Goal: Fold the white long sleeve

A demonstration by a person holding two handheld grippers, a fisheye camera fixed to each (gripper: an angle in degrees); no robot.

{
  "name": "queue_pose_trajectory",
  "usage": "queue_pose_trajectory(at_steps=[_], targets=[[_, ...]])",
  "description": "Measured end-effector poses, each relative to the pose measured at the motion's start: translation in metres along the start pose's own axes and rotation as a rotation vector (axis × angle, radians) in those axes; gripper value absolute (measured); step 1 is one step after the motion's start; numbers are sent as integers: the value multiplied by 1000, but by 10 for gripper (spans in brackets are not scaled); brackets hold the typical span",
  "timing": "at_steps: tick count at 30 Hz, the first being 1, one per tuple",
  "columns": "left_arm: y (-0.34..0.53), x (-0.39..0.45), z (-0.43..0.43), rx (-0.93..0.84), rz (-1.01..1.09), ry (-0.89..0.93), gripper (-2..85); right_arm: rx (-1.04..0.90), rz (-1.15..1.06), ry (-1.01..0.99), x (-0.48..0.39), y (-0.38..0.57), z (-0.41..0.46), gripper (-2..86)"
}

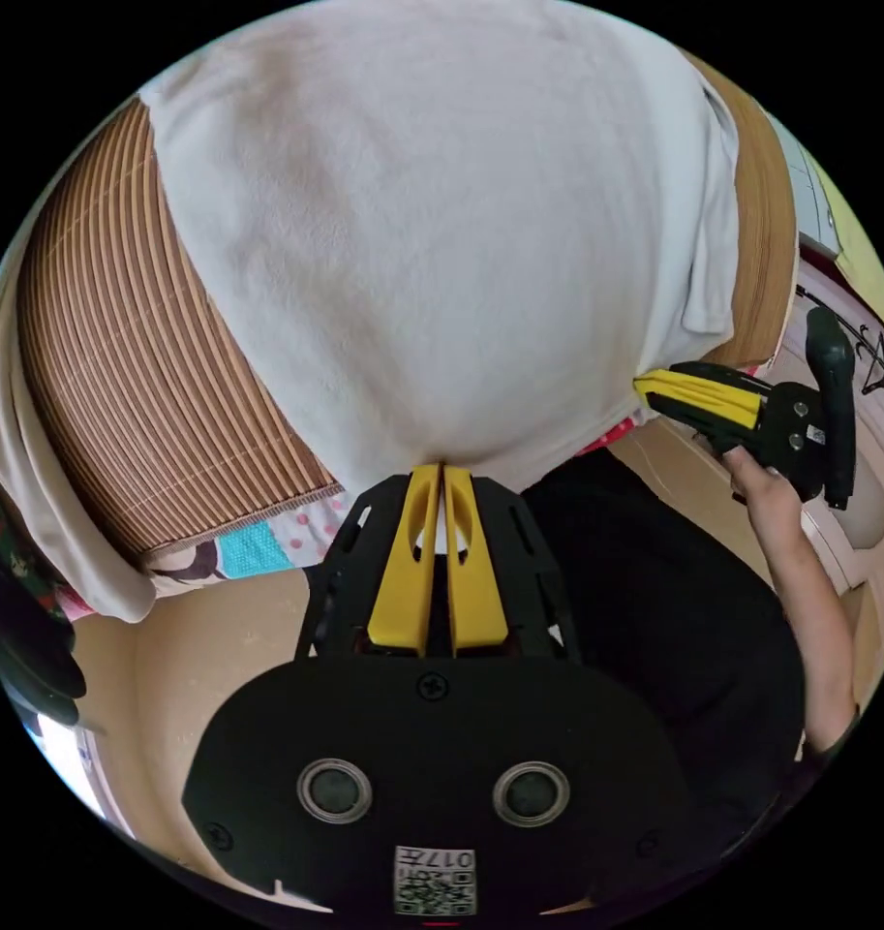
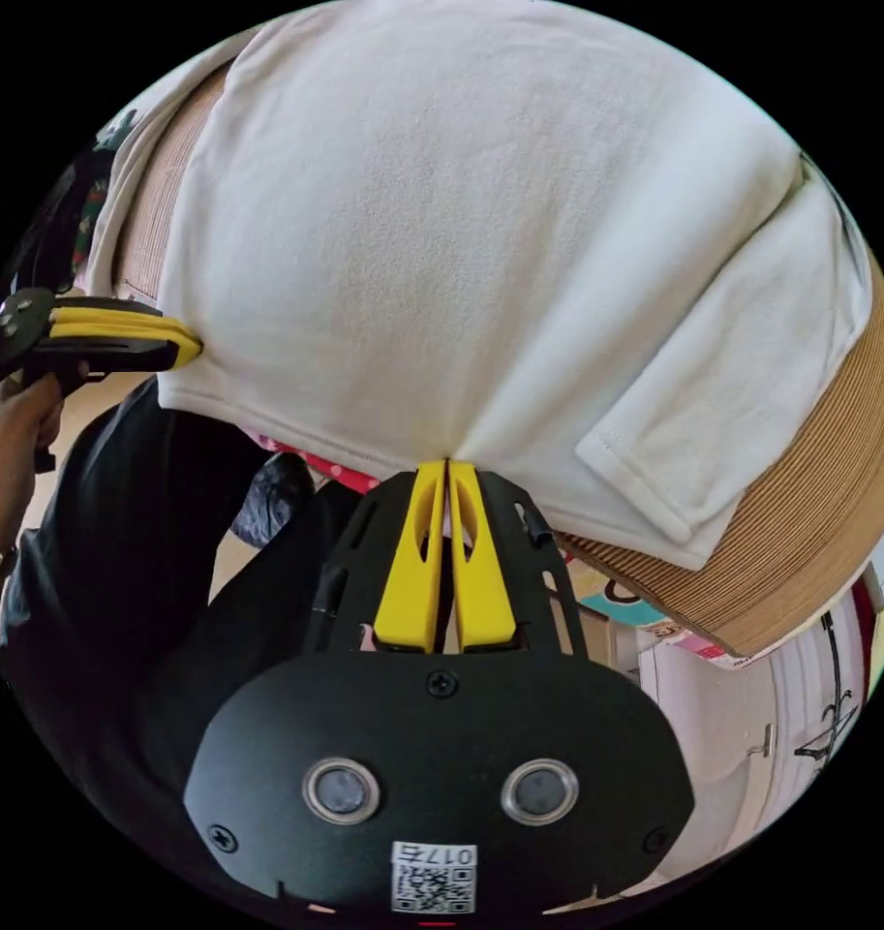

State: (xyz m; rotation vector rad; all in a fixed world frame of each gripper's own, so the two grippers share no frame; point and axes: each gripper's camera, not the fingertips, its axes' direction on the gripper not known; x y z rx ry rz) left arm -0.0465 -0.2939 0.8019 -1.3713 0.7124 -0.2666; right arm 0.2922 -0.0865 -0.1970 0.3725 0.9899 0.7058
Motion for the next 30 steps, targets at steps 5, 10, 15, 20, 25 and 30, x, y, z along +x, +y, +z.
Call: queue_pose_trajectory(at_steps=[5,10,15,20,25,30], targets=[[34,-49,-60,-38,0,-78,-9,7,-87,-317,35,21,-42,19],[74,-131,-128,174,-162,329,-7,382,454,-351,153,91,-102,104],[142,-229,-153,594,-481,914,37,69,369,-385,220,87,-74,63],[220,-270,-80,1497,-973,1906,132,25,174,-327,265,134,-127,43],[214,-308,-101,1367,-1037,1872,192,399,729,-147,383,281,-228,60],[187,-343,-121,1288,-1099,1840,205,839,1100,-730,446,446,-220,87]])
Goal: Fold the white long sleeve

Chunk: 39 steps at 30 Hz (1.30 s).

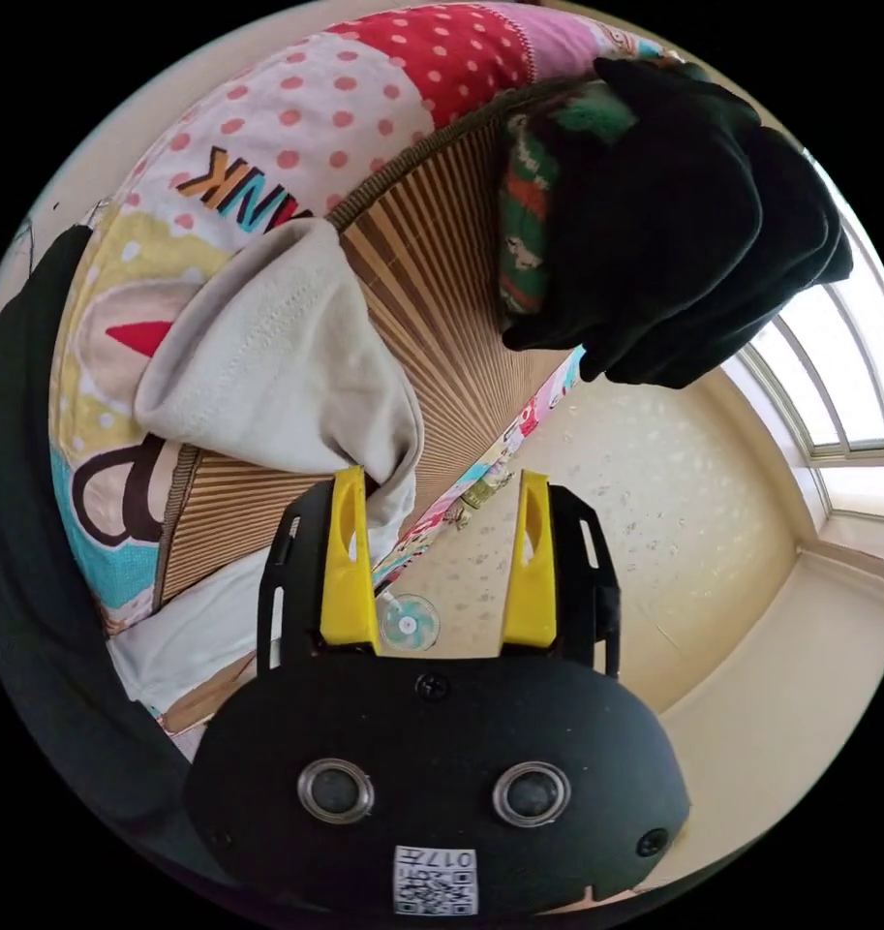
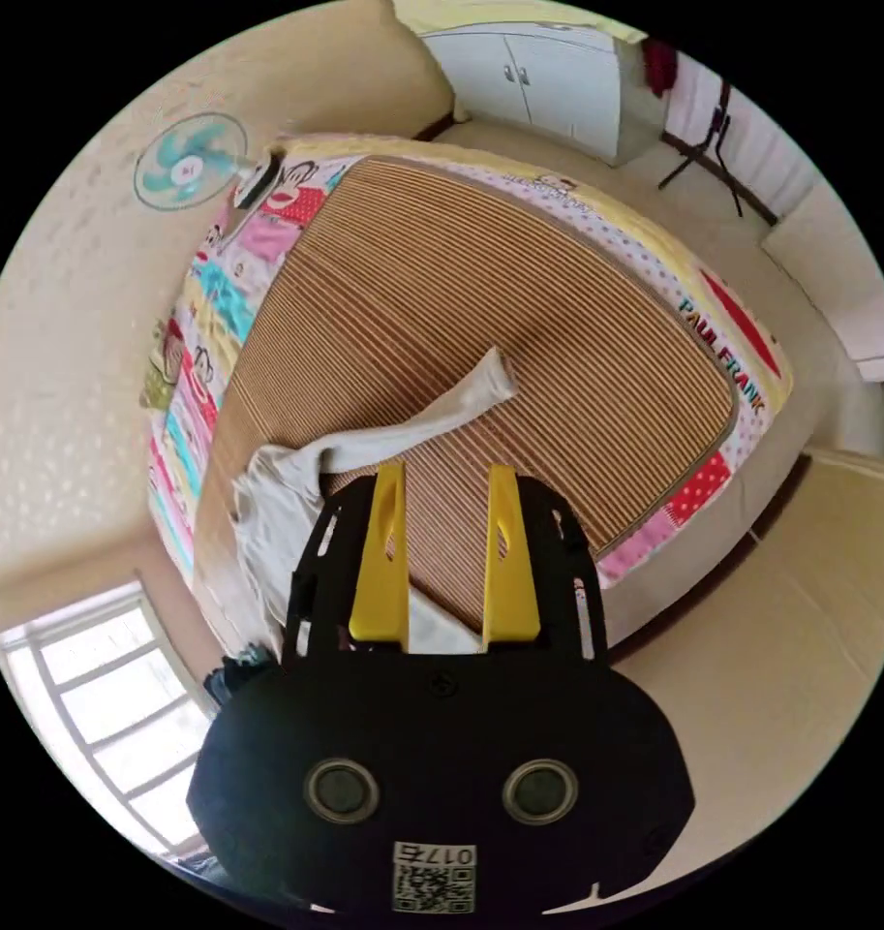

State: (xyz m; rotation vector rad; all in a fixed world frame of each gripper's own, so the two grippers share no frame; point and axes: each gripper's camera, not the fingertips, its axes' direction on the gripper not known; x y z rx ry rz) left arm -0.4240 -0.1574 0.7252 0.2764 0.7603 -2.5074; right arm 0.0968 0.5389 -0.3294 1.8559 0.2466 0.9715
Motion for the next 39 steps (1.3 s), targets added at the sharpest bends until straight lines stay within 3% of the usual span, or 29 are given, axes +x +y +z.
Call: queue_pose_trajectory(at_steps=[3,6,9,12,14,16,19,23,24,26,28,31,33,36,39], targets=[[-21,-10,17,41,-77,62,180,-84,140,-464,70,24,-2,52],[-46,-25,32,-17,-173,-35,98,-36,308,-793,133,77,7,36],[-60,-34,34,-45,-168,-83,10,26,585,-916,179,138,15,26],[-71,-16,48,-168,-4,156,-6,65,726,-1009,198,177,16,15],[-54,50,65,-460,360,301,-8,19,711,-994,198,181,11,11],[-19,93,59,-623,619,230,-8,-76,658,-929,192,176,5,8],[10,104,26,-622,763,14,-9,-240,561,-837,177,157,0,7],[-3,68,-21,-320,634,-277,-9,-437,440,-770,152,130,-3,6],[-2,65,-25,-279,621,-256,-9,-478,403,-756,144,123,-6,6],[10,70,-31,-152,599,-20,-9,-525,353,-739,135,113,-11,5],[34,93,-16,-128,663,65,-9,-555,304,-728,128,105,-18,5],[101,145,39,-209,878,-91,-7,-592,241,-702,124,96,-33,4],[130,153,66,-262,915,-170,-2,-597,237,-696,131,94,-50,4],[123,117,64,-160,744,-297,39,-570,236,-751,150,92,-76,4],[80,43,23,-29,432,-375,120,-550,272,-744,182,96,-104,4]])
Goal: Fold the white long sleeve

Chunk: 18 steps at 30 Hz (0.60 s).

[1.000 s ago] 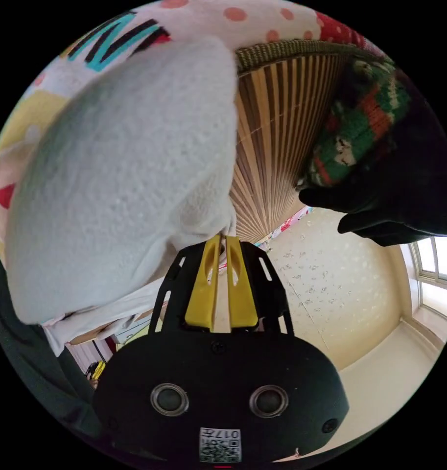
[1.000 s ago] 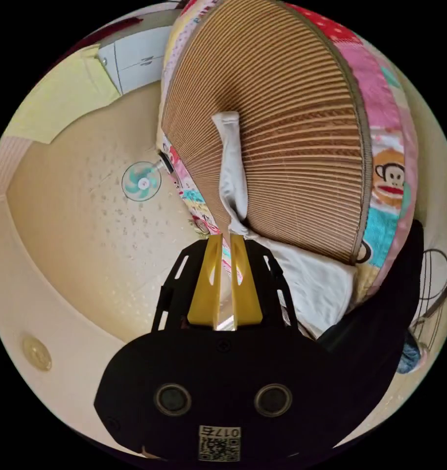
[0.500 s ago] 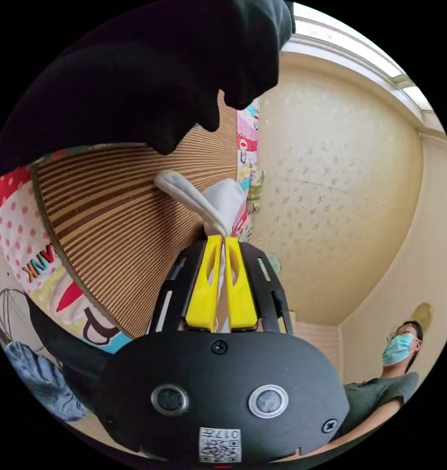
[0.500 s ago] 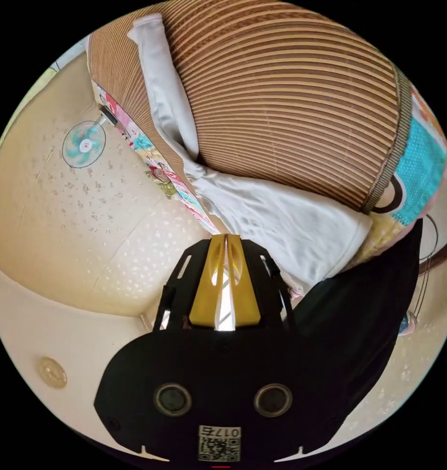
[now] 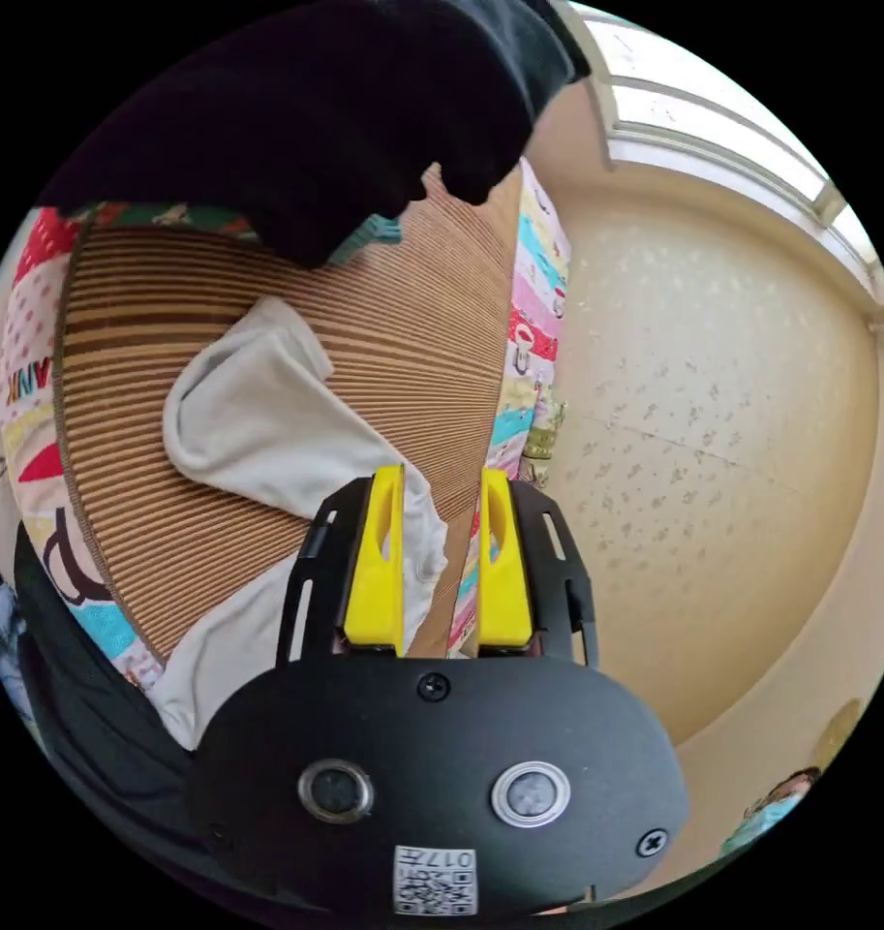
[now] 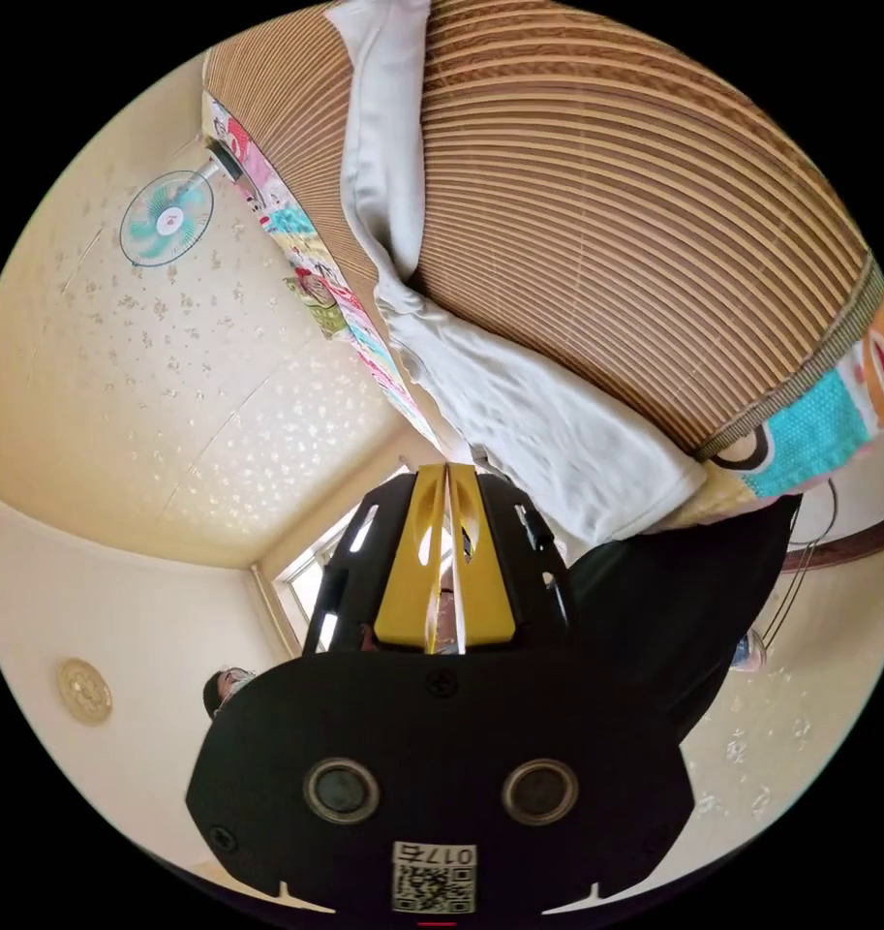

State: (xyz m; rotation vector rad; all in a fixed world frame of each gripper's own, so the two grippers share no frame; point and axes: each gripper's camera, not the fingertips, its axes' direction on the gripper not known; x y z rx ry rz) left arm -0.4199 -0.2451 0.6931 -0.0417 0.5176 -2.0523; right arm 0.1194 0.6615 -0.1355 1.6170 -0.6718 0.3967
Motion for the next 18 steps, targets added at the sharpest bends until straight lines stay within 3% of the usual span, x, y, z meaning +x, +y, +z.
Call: queue_pose_trajectory(at_steps=[5,9,12,15,18], targets=[[0,-108,-26,52,-225,-185,156,152,102,-40,25,42,-60,5],[-4,-133,-26,98,-255,-41,135,290,107,-124,35,73,-88,5],[-9,-119,-28,138,-217,81,63,342,12,-202,27,79,-92,5],[-9,-34,-39,122,35,84,47,316,-41,-216,11,71,-79,5],[38,114,-32,36,539,-31,43,227,-105,-256,-10,52,-54,5]])
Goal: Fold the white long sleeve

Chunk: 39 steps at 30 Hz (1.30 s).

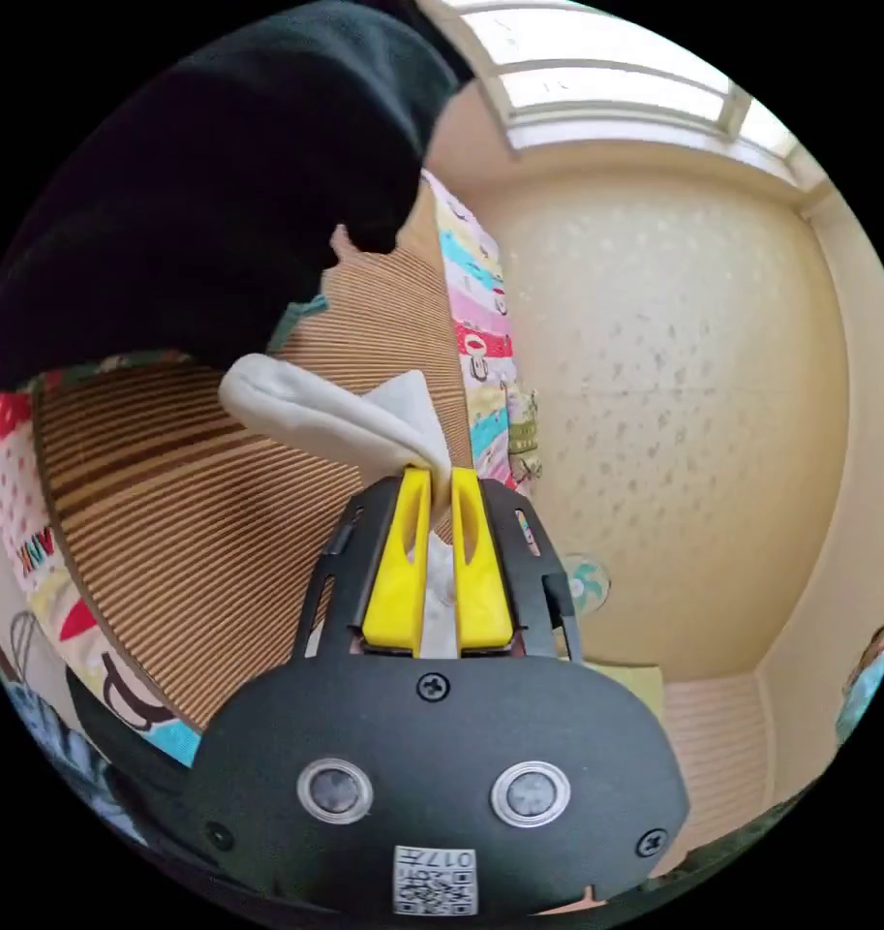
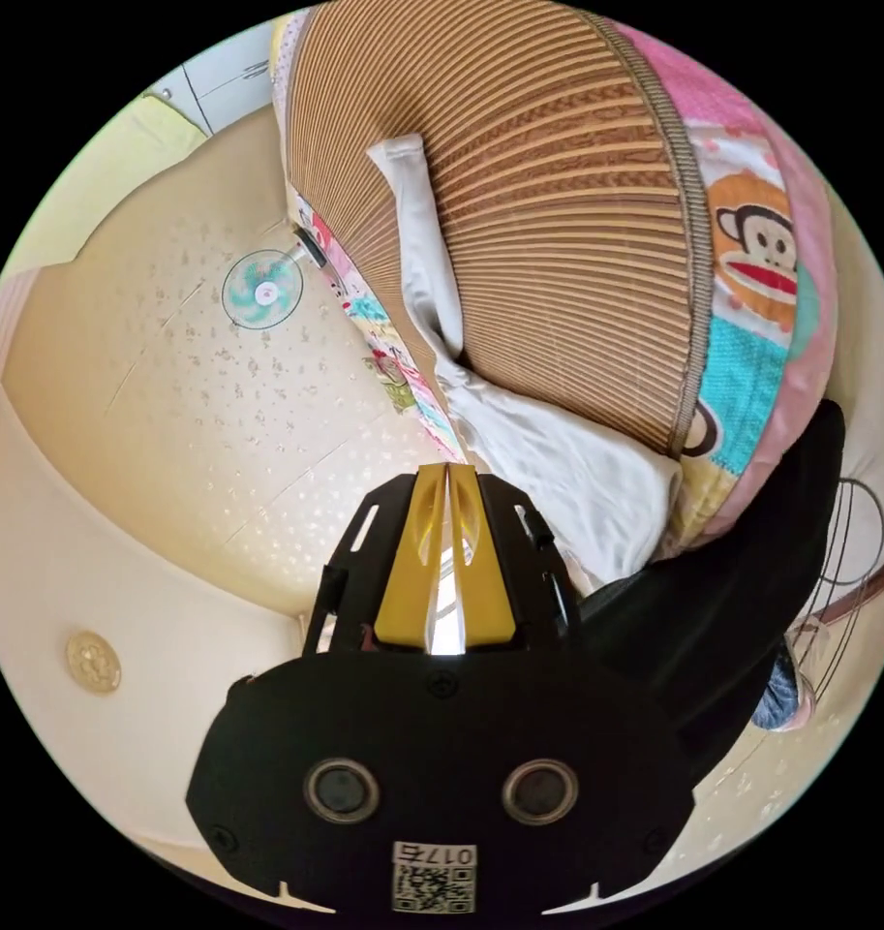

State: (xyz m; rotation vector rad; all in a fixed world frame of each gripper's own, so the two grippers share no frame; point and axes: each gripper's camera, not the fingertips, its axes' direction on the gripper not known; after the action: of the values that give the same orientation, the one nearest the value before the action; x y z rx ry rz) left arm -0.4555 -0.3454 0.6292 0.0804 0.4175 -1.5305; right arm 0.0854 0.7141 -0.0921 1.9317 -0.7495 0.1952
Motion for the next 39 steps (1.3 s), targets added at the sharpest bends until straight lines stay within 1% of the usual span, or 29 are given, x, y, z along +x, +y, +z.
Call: queue_pose_trajectory(at_steps=[2,3,4,5,6,7,8,9,10,11,12,13,14,16,18,20,22,23,24,25,26,28,30,32,34,36,37,39], targets=[[24,142,33,-125,469,-147,41,-69,-23,-15,-7,-10,23,6],[40,174,46,-150,585,-188,40,-116,-40,-17,-12,-16,37,6],[81,227,74,-191,793,-254,39,-140,-47,-14,-14,-19,44,6],[127,264,105,-241,986,-282,39,-186,-54,-2,-17,-25,57,7],[149,276,121,-273,1063,-291,40,-230,-55,16,-18,-30,70,8],[192,288,159,-355,1183,-324,42,-249,-53,24,-19,-33,75,8],[227,287,199,-468,1253,-369,47,-281,-46,38,-19,-37,84,10],[241,282,218,-530,1262,-397,49,-305,-46,41,-21,-40,90,11],[259,267,251,-651,1230,-450,68,-314,-47,39,-22,-41,92,12],[268,250,275,-772,1146,-496,87,-330,-54,33,-24,-44,95,14],[268,242,282,-812,1094,-507,97,-337,-63,28,-26,-46,95,17],[266,230,282,-851,990,-487,108,-336,-67,26,-27,-47,94,19],[264,220,274,-874,913,-427,109,-325,-72,15,-28,-49,89,22],[271,203,262,-934,868,-407,94,-282,-73,-23,-26,-53,78,27],[290,177,257,-1046,879,-557,65,-183,-46,-84,-16,-62,59,39],[313,122,248,-1207,882,-885,29,-82,-10,-121,-6,-72,45,54],[316,80,225,-1290,807,-1028,15,11,15,-143,0,-86,37,74],[303,81,201,-1249,736,-919,7,54,15,-151,-1,-96,35,85],[295,79,192,-1233,679,-914,4,93,9,-155,-4,-109,37,98],[280,73,181,-1231,533,-913,-2,112,7,-158,-6,-115,38,105],[269,66,171,-1226,421,-988,-5,152,-3,-170,-11,-129,43,120],[261,69,153,-1165,393,-1082,-8,203,-2,-186,-19,-148,52,141],[261,77,139,-1159,401,-1057,-9,269,24,-178,-25,-173,67,159],[262,80,124,-1186,354,-1033,-9,303,55,-170,-25,-189,78,160],[262,84,110,-1169,326,-1044,-10,296,125,-132,-19,-203,90,142],[262,89,96,-1156,302,-1040,-10,286,157,-87,-15,-216,103,70],[263,91,88,-1158,283,-1034,-10,289,142,-75,-17,-218,107,60],[265,93,78,-1170,260,-1024,-10,300,-19,-139,-34,-224,129,32]])
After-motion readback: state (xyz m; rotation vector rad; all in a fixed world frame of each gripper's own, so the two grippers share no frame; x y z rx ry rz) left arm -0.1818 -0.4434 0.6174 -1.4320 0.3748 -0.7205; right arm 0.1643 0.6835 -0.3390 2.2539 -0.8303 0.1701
